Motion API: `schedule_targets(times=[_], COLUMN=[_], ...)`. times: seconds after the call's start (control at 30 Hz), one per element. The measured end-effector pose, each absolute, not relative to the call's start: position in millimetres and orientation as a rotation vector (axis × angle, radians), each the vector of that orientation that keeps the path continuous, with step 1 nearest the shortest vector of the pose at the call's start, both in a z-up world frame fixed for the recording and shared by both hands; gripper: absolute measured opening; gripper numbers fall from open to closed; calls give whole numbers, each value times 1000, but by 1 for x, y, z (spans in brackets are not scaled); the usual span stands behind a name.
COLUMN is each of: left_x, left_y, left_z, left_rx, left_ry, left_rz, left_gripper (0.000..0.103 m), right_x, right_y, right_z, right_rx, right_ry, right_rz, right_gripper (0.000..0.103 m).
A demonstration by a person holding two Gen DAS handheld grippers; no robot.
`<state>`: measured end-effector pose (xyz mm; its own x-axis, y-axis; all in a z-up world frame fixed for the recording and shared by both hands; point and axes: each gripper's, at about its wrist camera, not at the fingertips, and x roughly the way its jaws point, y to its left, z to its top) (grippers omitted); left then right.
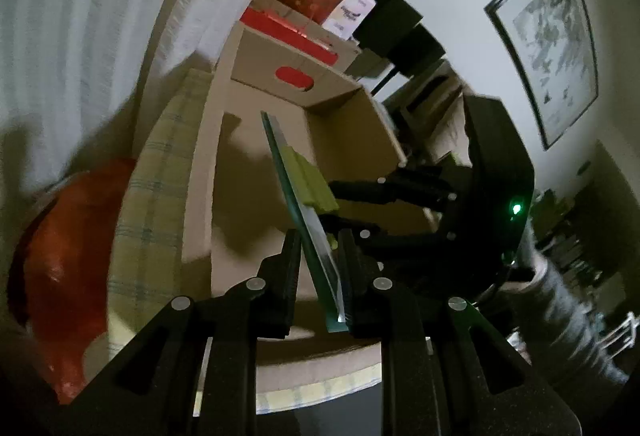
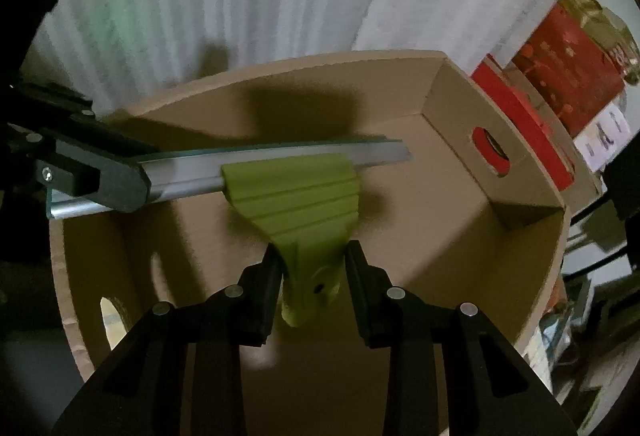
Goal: Organize objects
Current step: 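Lower the squeegee into the box and open the right tool, then move the right tool back to the pile toward the dark pill box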
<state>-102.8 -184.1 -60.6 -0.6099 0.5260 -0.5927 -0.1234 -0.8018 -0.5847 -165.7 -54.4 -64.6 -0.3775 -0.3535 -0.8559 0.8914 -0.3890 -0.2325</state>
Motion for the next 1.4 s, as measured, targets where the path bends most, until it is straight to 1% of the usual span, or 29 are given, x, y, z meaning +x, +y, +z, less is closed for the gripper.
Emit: schedule_targets(times=[0.23,0.3,0.33,0.43,0.47,0.5,0.53,0.6,0.7,0.8,0.83,0.97,1.03,1.17,1.4], left_x=[-93,-90,-88,-81,-81,-79,-80,-79,-80,-79,-78,-77,-76,-74,-72], left_y=[-167,-166,-166,-167,-169,-169,-170,-171,-170,-165,-163,-156,-151,-137,-109], left_z=[-57,-55,-54,-49,-48,-47,-46,-45,-43,-40,-39,-33,-29,-21,-12], left_rx=[-1244,-1239,-1235,-1214,-1211,-1207,-1205,-1204,-1202,-1196,-1192,-1171,-1160,-1156,-1146], left_ry=[-499,-494,-498,-515,-518,-527,-537,-563,-584,-584,-580,-588,-574,-513,-476], left_rz=[2571,2590,2598,2613,2612,2611,2607,2597,2589,2572,2576,2577,2584,2599,2563], left_gripper=[19,23,28,32,33,37,39,42,54,59,63,70,74,75,75], right_x=[-160,-158,-158,-157,-157,-156,-157,-156,-159,-161,-161,-154,-150,-143,-130], right_y=[-74,-77,-78,-75,-73,-70,-66,-59,-42,-21,-14,15,29,55,115], right_z=[-76,-77,-78,-75,-73,-69,-66,-57,-41,-28,-24,-13,-10,-6,4], right_rx=[948,945,945,934,926,922,922,918,934,953,961,970,987,1008,1050], right_ry=[1078,1077,1080,1075,1073,1068,1060,1018,913,806,774,658,616,563,446], right_rz=[-1797,-1787,-1787,-1803,-1814,-1831,-1847,-1875,-1942,-2023,-2046,-2130,-2167,-2229,-2341], right_gripper=[29,29,29,29,33,36,42,43,45,47,49,57,59,61,65])
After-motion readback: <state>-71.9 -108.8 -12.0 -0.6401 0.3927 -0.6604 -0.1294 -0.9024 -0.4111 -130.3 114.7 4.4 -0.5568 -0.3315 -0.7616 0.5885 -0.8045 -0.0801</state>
